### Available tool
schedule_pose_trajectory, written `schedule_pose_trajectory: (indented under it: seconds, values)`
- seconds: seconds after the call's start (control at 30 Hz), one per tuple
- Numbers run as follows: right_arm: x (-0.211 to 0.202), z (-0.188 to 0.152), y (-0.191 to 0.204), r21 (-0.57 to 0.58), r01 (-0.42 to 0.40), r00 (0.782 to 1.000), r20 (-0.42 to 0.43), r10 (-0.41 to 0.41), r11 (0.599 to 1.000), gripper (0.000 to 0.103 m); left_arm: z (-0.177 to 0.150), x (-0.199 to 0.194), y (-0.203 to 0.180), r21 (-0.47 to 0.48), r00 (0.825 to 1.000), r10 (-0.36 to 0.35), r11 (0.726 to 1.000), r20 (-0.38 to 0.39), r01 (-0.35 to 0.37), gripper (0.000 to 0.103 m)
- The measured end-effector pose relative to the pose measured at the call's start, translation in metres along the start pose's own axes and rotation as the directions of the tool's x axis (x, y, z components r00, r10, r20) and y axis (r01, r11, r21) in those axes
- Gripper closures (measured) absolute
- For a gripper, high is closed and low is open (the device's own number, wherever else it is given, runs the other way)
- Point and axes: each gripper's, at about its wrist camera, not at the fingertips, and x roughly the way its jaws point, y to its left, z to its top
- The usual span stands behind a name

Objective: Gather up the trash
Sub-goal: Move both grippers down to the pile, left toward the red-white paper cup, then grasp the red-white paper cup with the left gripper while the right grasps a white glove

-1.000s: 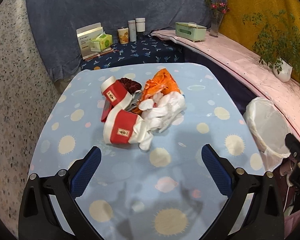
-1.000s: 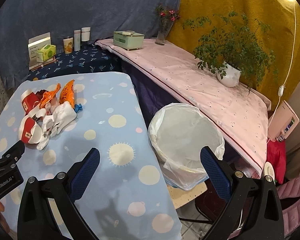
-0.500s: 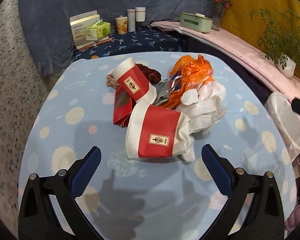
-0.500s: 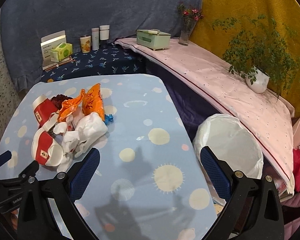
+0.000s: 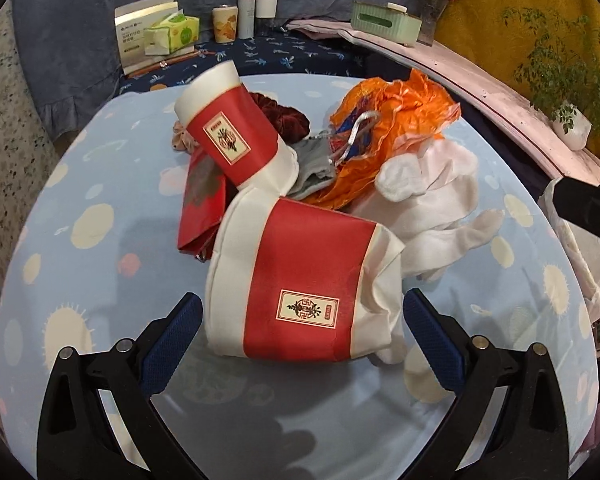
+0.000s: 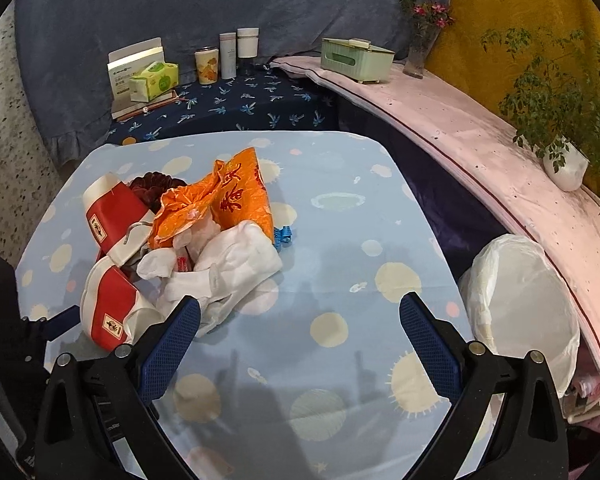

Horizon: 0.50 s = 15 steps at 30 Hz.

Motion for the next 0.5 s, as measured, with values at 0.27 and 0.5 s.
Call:
schedule_pose_trajectory:
  seconds: [0.27,0.5]
  values:
    - [0.022,-0.004,0.02,-0.028,-0.07,0.996,-0.054,0.069,0.997,0.033,-0.007,-0.004,0.014,-0.059,0.999,-0.051,0.997,-0.01,0.051,0.02]
    - [0.033,-0.007,0.045,-0.048,-0.17,0.981,-0.098,0.164,0.984,0.057,-0.008,-0.021,0.021,-0.079,1.0,-0.026,0.996,0.014,0.027,0.02]
